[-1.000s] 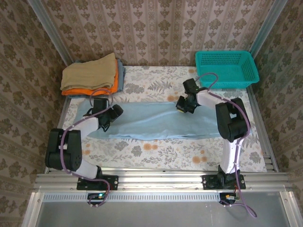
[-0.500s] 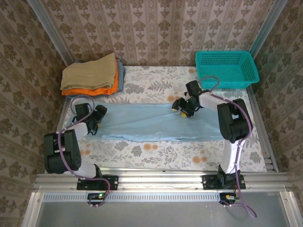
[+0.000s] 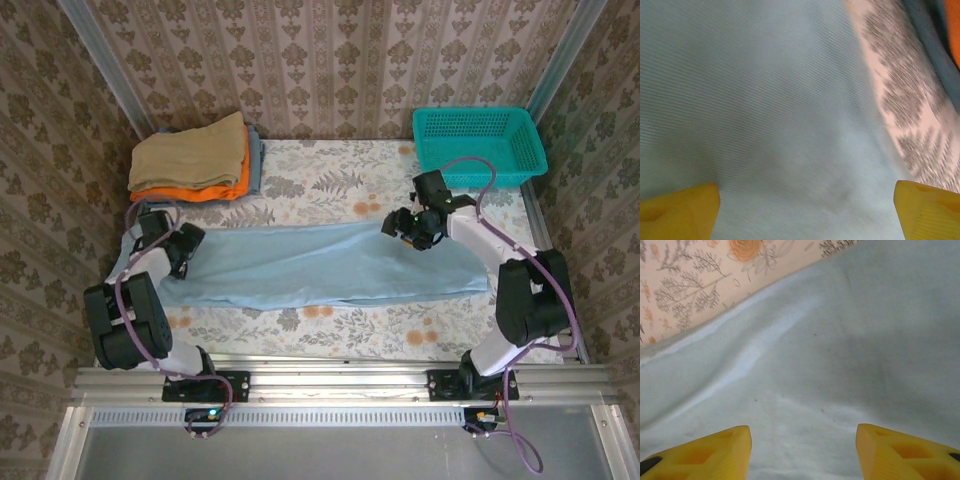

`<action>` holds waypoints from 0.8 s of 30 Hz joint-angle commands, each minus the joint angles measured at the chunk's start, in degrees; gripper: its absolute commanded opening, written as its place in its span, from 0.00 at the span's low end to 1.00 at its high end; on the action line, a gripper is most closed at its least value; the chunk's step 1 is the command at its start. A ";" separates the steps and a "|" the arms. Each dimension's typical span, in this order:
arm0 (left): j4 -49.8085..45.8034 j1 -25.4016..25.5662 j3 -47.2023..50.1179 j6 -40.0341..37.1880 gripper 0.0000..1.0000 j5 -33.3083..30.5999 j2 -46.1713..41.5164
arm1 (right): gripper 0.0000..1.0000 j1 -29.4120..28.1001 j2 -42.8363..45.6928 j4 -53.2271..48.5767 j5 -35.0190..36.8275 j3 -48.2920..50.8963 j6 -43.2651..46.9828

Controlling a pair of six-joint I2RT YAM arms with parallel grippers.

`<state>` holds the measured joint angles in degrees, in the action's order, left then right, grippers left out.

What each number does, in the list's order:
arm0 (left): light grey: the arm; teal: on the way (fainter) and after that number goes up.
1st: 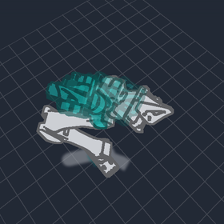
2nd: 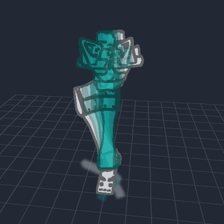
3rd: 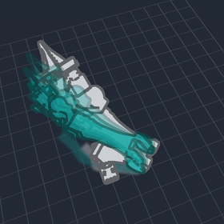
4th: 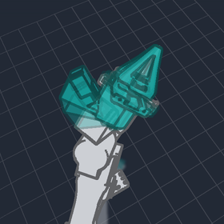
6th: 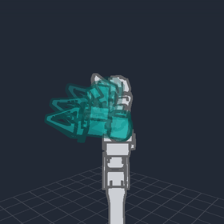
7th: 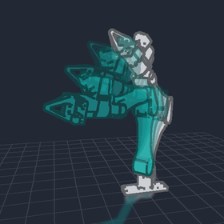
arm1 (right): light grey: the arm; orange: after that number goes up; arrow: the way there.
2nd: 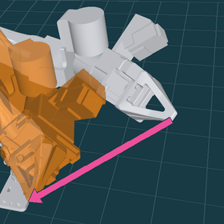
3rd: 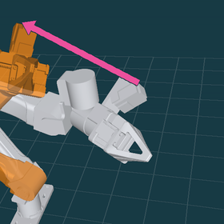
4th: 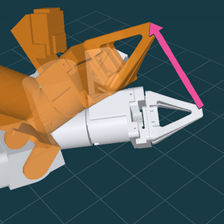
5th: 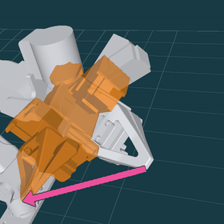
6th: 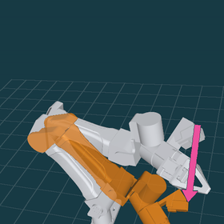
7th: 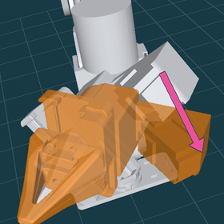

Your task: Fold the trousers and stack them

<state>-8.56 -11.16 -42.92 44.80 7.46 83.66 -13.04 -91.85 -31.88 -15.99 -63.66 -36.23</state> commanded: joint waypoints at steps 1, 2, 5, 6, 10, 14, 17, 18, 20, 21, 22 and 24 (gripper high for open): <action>-7.93 9.16 -3.51 -3.71 0.91 -3.63 -6.63 | 0.57 -0.36 0.45 -2.83 0.71 3.83 1.59; -9.05 12.85 -3.62 -3.51 0.92 -5.76 -9.20 | 0.56 -0.45 0.48 -2.65 0.27 4.82 1.45; -10.04 23.40 -3.50 -2.00 0.91 -10.04 -12.61 | 0.55 -0.39 0.12 -2.91 -0.46 7.02 1.73; -9.40 27.29 -3.22 -0.97 0.91 -10.64 -12.32 | 0.54 -0.33 0.02 -3.55 0.25 7.70 1.98; -4.24 39.41 -1.34 2.49 0.91 -10.03 -7.19 | 0.53 3.40 2.59 -6.31 4.34 12.01 1.89; 1.76 43.28 3.71 5.88 0.90 -10.69 -2.88 | 0.54 11.34 8.29 -6.75 7.42 18.77 0.12; 6.01 43.33 8.19 7.93 0.89 -10.19 -0.77 | 0.55 17.61 13.52 -6.40 8.69 23.31 -1.98; 7.13 43.33 9.26 8.47 0.89 -10.02 -0.45 | 0.56 19.80 14.99 -6.40 8.70 24.53 -2.77; 8.89 43.32 11.33 9.07 0.89 -9.96 -0.40 | 0.56 23.82 17.59 -5.74 8.49 27.18 -3.96; 9.48 43.28 12.23 9.34 0.89 -10.25 -0.57 | 0.57 25.56 18.56 -5.89 8.79 28.20 -4.60; 9.94 43.24 12.92 9.38 0.89 -10.43 -0.90 | 0.57 27.17 19.14 -5.55 8.27 29.11 -4.71; 10.32 43.16 13.66 8.87 0.89 -10.71 -1.51 | 0.57 29.98 19.21 -5.77 7.18 29.85 -4.58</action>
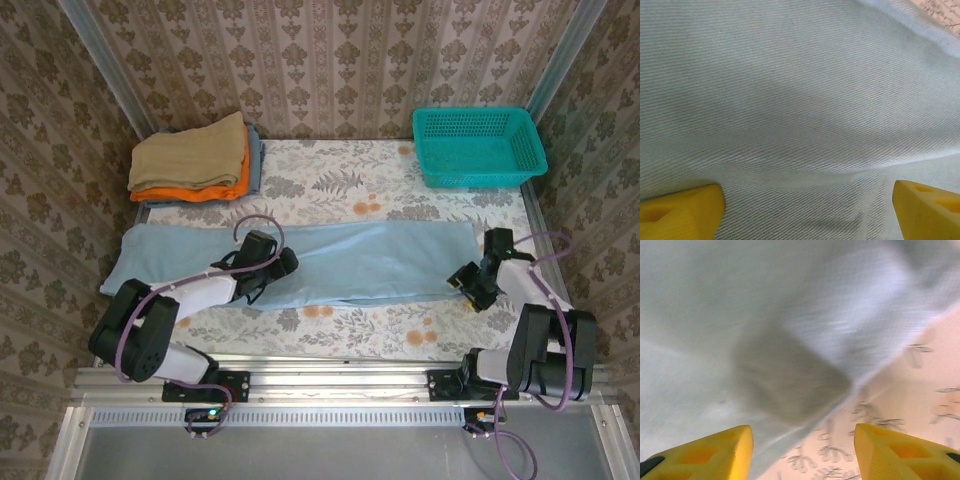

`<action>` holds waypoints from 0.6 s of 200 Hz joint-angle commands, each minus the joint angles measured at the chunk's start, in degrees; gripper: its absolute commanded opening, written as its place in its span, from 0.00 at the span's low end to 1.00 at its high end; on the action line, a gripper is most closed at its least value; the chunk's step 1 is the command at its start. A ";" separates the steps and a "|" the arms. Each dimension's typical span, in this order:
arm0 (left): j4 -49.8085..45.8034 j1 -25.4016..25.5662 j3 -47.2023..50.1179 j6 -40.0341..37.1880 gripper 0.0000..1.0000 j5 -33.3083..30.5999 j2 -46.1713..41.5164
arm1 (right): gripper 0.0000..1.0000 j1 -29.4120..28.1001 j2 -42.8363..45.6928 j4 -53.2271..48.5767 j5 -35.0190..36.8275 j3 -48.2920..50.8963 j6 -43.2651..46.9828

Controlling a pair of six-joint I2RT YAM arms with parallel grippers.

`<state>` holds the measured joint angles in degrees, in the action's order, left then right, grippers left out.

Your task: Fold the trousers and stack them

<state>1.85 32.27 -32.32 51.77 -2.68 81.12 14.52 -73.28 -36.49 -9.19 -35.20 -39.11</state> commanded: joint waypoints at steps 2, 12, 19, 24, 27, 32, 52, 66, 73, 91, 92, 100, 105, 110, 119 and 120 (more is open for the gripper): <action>-0.03 -0.32 3.35 1.54 0.89 -0.59 0.73 | 0.57 3.82 0.22 -0.75 -0.98 1.49 -0.84; -0.36 -0.65 3.40 0.57 0.89 -0.57 0.45 | 0.55 5.41 -0.37 -2.02 -3.10 0.22 0.66; -0.76 -1.28 3.31 -0.46 0.89 -0.57 0.15 | 0.53 5.46 0.04 -2.16 -4.52 -0.77 1.87; -0.94 -1.98 3.14 -1.32 0.90 -0.49 -0.10 | 0.53 5.47 0.83 -2.37 -5.44 -1.52 2.50; -1.16 -2.56 3.07 -1.91 0.90 -0.41 -0.23 | 0.53 5.37 1.42 -2.51 -5.93 -2.14 2.80; -1.51 -3.69 2.98 -2.83 0.90 -0.25 -0.52 | 0.53 5.27 2.81 -2.70 -6.97 -3.20 3.34; -2.49 -10.95 1.43 -7.64 0.90 2.23 -0.55 | 0.57 3.15 6.47 -2.63 -6.23 -7.25 4.87; -3.34 -14.47 -0.42 -10.52 0.90 2.59 0.28 | 0.59 -0.44 5.99 -1.08 -4.51 -9.96 5.44; -3.42 -15.92 -1.32 -11.76 0.90 3.12 1.08 | 0.60 -2.82 4.21 -0.97 -3.18 -11.77 5.97; -2.69 -18.62 -3.24 -13.56 0.90 5.33 3.23 | 0.61 -8.96 -3.15 -2.91 1.49 -18.39 10.46; -2.62 -18.68 -3.30 -13.64 0.90 5.54 3.28 | 0.62 -9.28 -3.70 -3.03 1.78 -18.97 10.81; -2.34 -19.23 -3.97 -13.73 0.89 6.49 4.25 | 0.62 -10.75 -8.15 -6.51 3.73 -23.37 12.49; -2.12 -19.35 -4.25 -13.84 0.89 7.11 4.82 | 0.63 -11.21 -11.24 -8.32 4.49 -26.04 13.20; -1.86 -19.52 -4.56 -14.12 0.89 7.77 5.24 | 0.64 -11.33 -12.70 -8.73 4.66 -27.35 13.85; -1.90 -19.65 -4.97 -14.10 0.89 8.46 5.69 | 0.68 -11.36 -15.21 -9.04 5.25 -29.93 14.86; -1.87 -19.63 -4.96 -14.12 0.89 8.56 5.70 | 0.69 -11.32 -15.57 -9.04 5.42 -30.15 14.95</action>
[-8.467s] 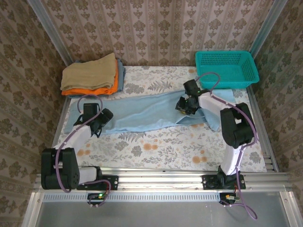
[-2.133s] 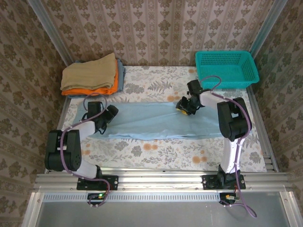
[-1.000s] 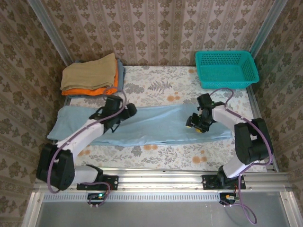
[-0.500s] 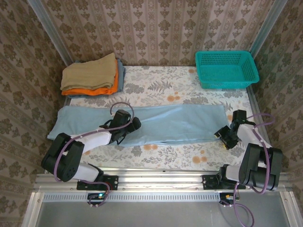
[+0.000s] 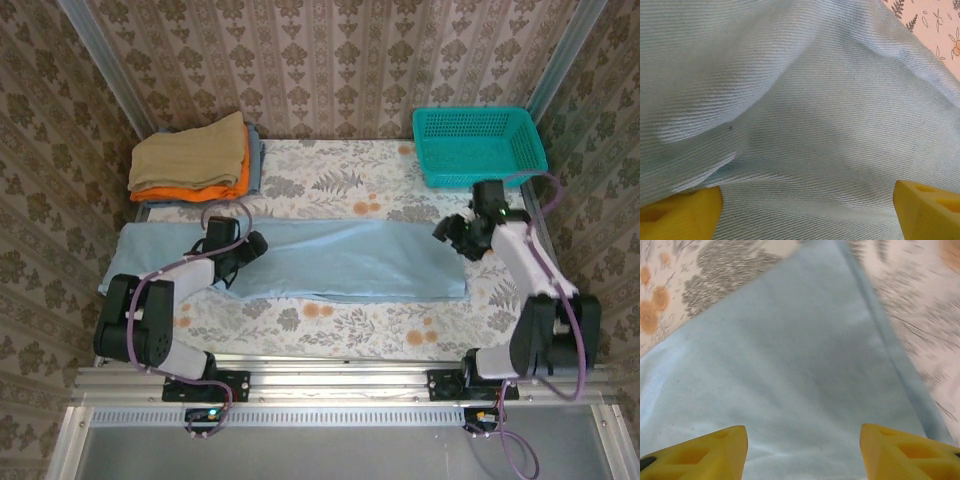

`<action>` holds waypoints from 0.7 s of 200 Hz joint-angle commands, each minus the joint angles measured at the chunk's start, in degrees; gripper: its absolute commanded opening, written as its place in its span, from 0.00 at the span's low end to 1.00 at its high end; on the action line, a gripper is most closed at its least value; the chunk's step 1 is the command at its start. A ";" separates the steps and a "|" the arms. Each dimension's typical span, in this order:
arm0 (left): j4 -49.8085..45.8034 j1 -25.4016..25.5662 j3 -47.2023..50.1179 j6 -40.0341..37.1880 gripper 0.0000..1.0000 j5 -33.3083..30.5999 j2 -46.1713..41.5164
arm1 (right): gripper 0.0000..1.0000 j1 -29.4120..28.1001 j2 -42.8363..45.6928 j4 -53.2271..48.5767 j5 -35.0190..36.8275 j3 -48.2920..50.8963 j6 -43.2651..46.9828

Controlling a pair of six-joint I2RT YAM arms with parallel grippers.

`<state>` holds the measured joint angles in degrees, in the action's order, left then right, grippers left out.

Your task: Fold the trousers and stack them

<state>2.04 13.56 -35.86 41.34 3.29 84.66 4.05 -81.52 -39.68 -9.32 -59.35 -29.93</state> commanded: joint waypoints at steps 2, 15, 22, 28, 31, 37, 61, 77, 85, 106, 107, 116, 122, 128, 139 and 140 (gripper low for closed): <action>-2.05 -0.91 -1.41 -3.63 0.89 2.79 2.15 | 0.71 -0.90 -7.76 -5.78 5.85 -6.49 6.07; -1.66 -0.99 -1.24 -3.77 0.89 4.20 1.80 | 0.82 -0.85 -10.79 -6.11 9.05 -9.19 7.98; -1.69 -0.99 -1.06 -3.81 0.89 4.63 1.22 | 0.83 -0.50 -13.46 -6.92 10.60 -10.69 8.99; -1.86 -1.06 -0.97 -3.98 0.89 5.02 0.68 | 0.83 -0.10 -15.26 -7.75 11.11 -11.64 9.57; -2.01 -1.08 -0.95 -4.02 0.89 5.12 0.29 | 0.82 0.10 -16.32 -8.53 11.36 -12.23 9.83; -2.49 -1.10 -0.88 -4.08 0.89 5.23 -0.50 | 0.80 0.48 -18.28 -9.76 11.43 -13.07 10.26; -4.14 -1.08 -0.36 -4.43 0.90 6.15 -4.81 | 0.77 1.66 -22.00 -9.07 9.63 -12.09 11.06; -5.81 -1.08 -0.60 -4.61 0.90 7.25 -8.02 | 0.72 2.57 -24.30 -9.45 8.26 -12.41 11.09; -6.66 -1.08 -0.75 -4.61 0.90 7.79 -9.82 | 0.71 3.15 -25.26 -9.66 8.24 -12.67 10.82; -9.07 -1.08 -0.97 -4.27 0.91 8.47 -15.31 | 0.69 5.85 -26.90 -9.24 7.24 -12.44 9.76; -9.16 -1.08 -0.93 -4.22 0.91 8.43 -15.49 | 0.68 5.95 -26.92 -9.17 7.18 -12.40 9.78; -10.20 -1.13 -0.97 -4.09 0.91 8.17 -17.89 | 0.68 6.71 -27.30 -7.74 5.95 -11.41 9.47; -10.83 -1.17 -0.96 -4.01 0.91 8.02 -19.35 | 0.66 7.00 -27.97 -7.35 4.09 -11.14 9.37; -11.36 -1.17 -0.86 -3.99 0.91 7.89 -20.60 | 0.63 6.98 -28.72 -7.51 2.91 -11.29 9.52; -12.30 -1.33 -0.88 -3.99 0.92 7.70 -22.42 | 0.59 6.34 -28.97 -7.94 3.27 -11.68 10.06; -12.40 -1.38 -0.88 -3.99 0.92 7.74 -22.56 | 0.58 6.33 -28.97 -7.95 3.13 -11.58 10.11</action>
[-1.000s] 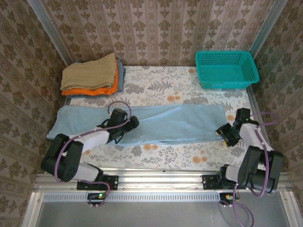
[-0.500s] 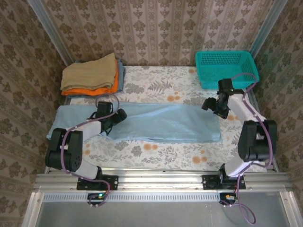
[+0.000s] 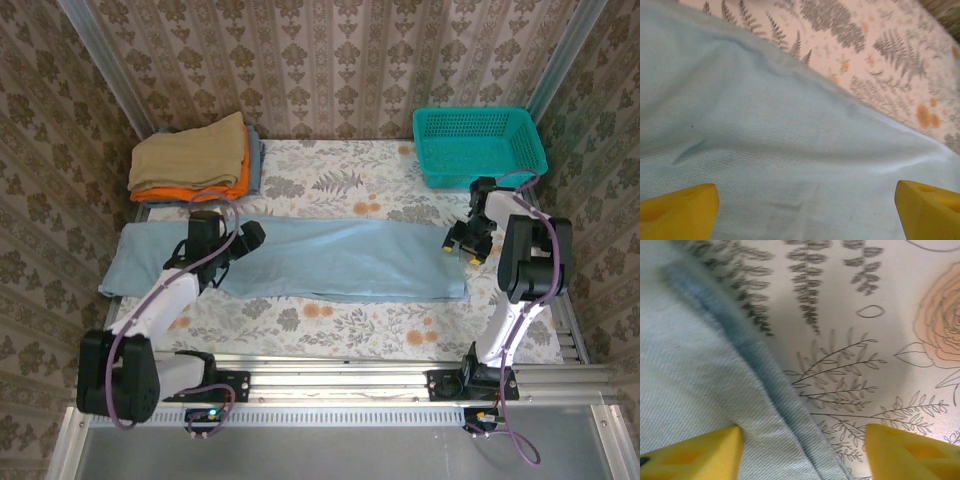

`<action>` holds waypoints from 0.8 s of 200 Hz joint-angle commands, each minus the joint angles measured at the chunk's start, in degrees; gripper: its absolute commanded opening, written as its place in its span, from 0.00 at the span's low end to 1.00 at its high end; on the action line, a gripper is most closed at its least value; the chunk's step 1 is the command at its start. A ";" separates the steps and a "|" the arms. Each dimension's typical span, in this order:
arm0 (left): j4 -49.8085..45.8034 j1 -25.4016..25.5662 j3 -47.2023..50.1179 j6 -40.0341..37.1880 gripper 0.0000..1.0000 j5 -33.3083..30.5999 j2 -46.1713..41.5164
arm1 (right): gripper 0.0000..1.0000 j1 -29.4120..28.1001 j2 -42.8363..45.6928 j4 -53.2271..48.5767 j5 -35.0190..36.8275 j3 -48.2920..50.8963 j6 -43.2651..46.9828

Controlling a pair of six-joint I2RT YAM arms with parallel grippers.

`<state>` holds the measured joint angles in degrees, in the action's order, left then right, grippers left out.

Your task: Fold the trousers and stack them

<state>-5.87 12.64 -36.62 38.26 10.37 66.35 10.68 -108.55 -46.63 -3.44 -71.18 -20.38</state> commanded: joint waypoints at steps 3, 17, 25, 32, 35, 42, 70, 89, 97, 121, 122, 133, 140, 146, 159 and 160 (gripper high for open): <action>-4.74 -0.50 -0.16 -0.98 0.92 0.62 -4.64 | 0.56 -0.30 -1.85 -1.00 -2.90 0.22 0.52; -5.67 -1.03 -0.29 -1.30 0.92 1.05 -5.56 | 0.44 -0.31 -1.28 -0.42 -5.01 0.97 0.77; -6.29 -1.37 -0.46 -1.34 0.92 1.43 -5.90 | 0.34 -0.26 -1.16 -0.11 -5.07 1.34 0.62; -6.55 -1.56 -0.39 -1.37 0.92 1.81 -6.17 | 0.23 -0.22 -1.28 -0.33 -5.25 1.23 0.58; -6.65 -1.69 -0.34 -1.35 0.92 1.91 -6.27 | 0.19 -0.22 -1.33 -0.34 -5.40 1.14 0.58; -6.73 -1.84 -0.08 -1.26 0.92 2.10 -6.74 | 0.10 -0.22 -1.25 -0.26 -5.55 1.13 0.32; -8.13 -2.31 0.90 -1.21 0.92 2.20 -9.29 | 0.00 1.20 1.38 -1.04 -0.50 1.40 -1.71; -9.33 -2.49 1.31 -1.61 0.91 1.94 -10.64 | 0.00 3.30 8.71 -0.33 2.61 3.53 -3.83; -9.83 -2.51 1.29 -1.70 0.91 1.91 -10.86 | 0.00 4.32 11.98 -0.86 4.14 3.88 -4.30; -9.60 -2.45 1.98 -1.51 0.90 2.06 -10.55 | 0.00 8.27 19.40 -1.49 7.76 3.81 -6.57; -9.56 -2.45 2.03 -1.47 0.90 2.06 -10.50 | 0.00 8.46 19.63 -1.34 7.93 3.79 -6.68; -9.40 -2.51 2.33 -0.97 0.90 2.57 -10.22 | 0.00 10.43 21.27 -0.73 9.27 3.13 -7.50; -9.20 -2.50 2.59 -0.48 0.90 2.99 -10.06 | 0.00 11.81 21.31 -0.57 9.00 1.99 -7.70; -8.78 -2.32 2.71 -0.12 0.89 3.52 -10.02 | 0.00 12.49 20.95 -0.79 8.14 1.17 -8.07; -9.13 -1.82 2.63 0.32 0.88 3.61 -9.90 | 0.00 12.92 19.92 -1.07 6.60 -1.05 -8.04; -9.19 -1.74 2.62 0.32 0.88 3.61 -9.91 | 0.00 12.90 19.76 -1.21 6.52 -1.15 -7.98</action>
<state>-14.24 10.41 -34.52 37.87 12.36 56.25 21.85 -87.46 -47.31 -0.14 -68.55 -25.87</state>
